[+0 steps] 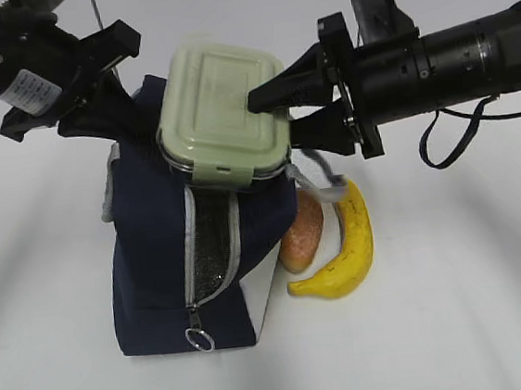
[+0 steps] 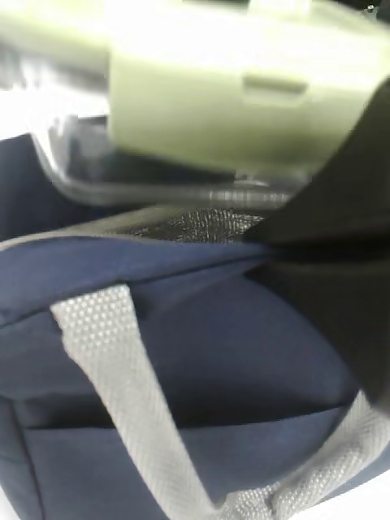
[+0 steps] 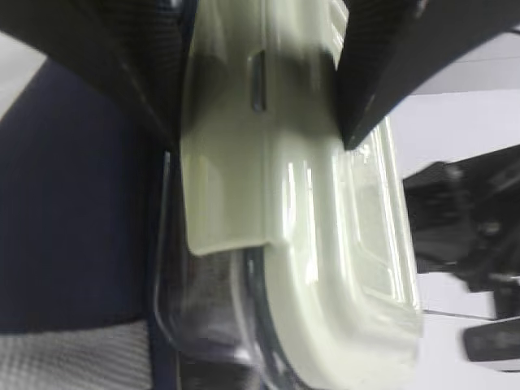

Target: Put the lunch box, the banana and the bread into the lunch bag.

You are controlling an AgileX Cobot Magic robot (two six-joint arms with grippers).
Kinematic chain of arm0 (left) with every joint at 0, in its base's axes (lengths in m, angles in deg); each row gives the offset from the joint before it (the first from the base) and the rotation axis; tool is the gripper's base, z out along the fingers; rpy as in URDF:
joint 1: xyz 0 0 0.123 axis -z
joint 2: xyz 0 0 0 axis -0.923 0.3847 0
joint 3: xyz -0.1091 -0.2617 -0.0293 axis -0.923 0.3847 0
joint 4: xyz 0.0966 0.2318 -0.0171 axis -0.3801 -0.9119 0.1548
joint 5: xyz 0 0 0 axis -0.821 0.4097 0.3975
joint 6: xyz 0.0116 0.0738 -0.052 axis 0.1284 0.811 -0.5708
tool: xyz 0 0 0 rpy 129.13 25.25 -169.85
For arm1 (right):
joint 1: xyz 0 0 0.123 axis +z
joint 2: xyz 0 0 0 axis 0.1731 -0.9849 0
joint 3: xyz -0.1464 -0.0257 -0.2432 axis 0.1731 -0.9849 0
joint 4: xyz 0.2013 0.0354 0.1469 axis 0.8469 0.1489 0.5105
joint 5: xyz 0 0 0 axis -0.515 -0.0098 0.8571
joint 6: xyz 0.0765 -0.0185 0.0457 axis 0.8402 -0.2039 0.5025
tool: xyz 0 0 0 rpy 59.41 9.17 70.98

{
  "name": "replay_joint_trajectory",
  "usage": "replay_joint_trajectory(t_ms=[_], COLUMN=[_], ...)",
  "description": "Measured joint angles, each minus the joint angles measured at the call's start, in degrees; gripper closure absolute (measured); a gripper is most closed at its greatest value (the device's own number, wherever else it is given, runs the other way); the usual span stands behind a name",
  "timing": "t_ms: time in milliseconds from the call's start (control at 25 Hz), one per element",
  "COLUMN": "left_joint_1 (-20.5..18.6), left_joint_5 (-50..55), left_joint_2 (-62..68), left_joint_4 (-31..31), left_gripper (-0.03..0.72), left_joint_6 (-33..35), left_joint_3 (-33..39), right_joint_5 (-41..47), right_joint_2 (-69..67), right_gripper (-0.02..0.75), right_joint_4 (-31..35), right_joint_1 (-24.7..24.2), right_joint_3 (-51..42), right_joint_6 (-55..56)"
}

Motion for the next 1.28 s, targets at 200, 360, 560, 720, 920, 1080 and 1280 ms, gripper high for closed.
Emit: replay_joint_trajectory(t_ms=[200, 360, 560, 720, 920, 1080, 1280], left_joint_1=[0.0, 0.0, 0.0, 0.0, 0.0, 0.0, 0.0], left_joint_5=[0.0, -0.2, -0.5, -0.6, -0.7, -0.7, -0.3], left_joint_2=[0.0, 0.0, 0.0, 0.0, 0.0, 0.0, 0.0], left_joint_4=[-0.1, -0.1, -0.3, -0.4, -0.6, -1.0, -1.2], left_gripper=[0.691, 0.691, 0.691, 0.691, 0.691, 0.691, 0.691], left_joint_6=[0.0, 0.0, 0.0, 0.0, 0.0, 0.0, 0.0], left_joint_3=[0.0, 0.0, 0.0, 0.0, 0.0, 0.0, 0.0], right_joint_5=[-3.2, -5.5, -8.3, -10.4, -10.9, -11.1, -12.0], right_joint_2=[-2.6, -2.8, -2.8, -2.9, -5.3, -8.7, -12.9], right_gripper=[0.345, 0.345, 0.345, 0.345, 0.345, 0.345, 0.345], right_joint_4=[-4.6, -7.5, -9.6, -10.8, -11.0, -11.1, -11.3], right_joint_1=[0.0, 0.1, 1.8, 4.6, 6.9, 9.0, 11.2], right_joint_3=[0.0, 0.4, 0.5, 2.1, 6.6, 9.9, 12.0], right_joint_6=[1.0, 2.4, 3.4, 4.4, 7.6, 9.3, 9.6])
